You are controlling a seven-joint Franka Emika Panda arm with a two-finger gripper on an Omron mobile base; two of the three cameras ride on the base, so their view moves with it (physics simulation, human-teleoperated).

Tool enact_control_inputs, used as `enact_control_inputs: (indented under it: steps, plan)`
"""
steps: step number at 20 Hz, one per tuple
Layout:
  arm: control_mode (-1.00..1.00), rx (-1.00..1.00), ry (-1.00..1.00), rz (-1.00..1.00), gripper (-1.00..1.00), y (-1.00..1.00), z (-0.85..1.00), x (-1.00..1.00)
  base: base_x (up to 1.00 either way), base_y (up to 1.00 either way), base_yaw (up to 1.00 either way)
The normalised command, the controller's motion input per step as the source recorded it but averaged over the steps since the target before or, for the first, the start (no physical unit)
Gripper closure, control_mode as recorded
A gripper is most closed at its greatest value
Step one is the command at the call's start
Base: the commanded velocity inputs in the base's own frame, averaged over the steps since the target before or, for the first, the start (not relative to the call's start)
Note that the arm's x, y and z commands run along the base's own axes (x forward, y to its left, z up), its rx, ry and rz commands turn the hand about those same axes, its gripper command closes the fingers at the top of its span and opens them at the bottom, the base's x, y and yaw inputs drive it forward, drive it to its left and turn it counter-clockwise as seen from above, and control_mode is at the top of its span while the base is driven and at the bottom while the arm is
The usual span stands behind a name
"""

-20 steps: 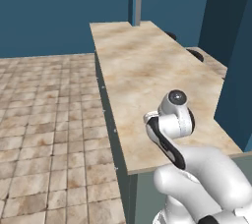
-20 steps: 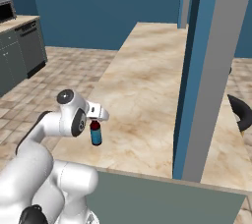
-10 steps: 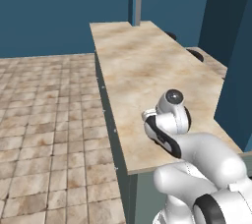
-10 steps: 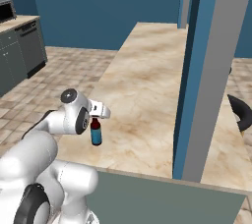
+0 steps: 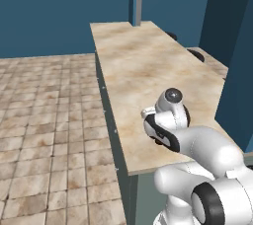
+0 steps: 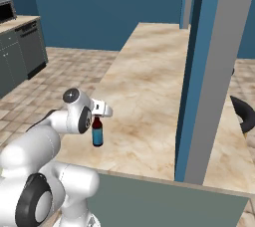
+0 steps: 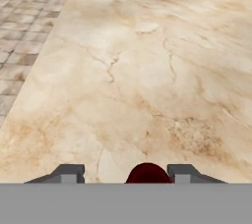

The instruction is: Pick the beer from the counter and place it in the open cabinet.

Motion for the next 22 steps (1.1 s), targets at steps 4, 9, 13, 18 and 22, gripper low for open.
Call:
enact_control_inputs:
  steps: [4,9,13,18,22]
  plan:
    - [-1.00,0.00,0.00,0.00,1.00,0.00,0.00,0.00,0.00,0.00,0.00]
    - [-1.00,0.00,-0.06,0.00,1.00,0.00,0.19,0.00,0.00,0.00,0.00]
    - [-1.00,0.02,-0.13,0.00,1.00,0.00,0.55,0.00,0.00,0.00,0.00]
    - [-1.00,0.01,-0.14,-0.03,1.00,0.06,0.71,-0.01,0.00,0.00,0.00]
    - [-1.00,0.00,-0.17,-0.03,1.00,0.06,0.75,-0.16,0.00,0.00,0.00]
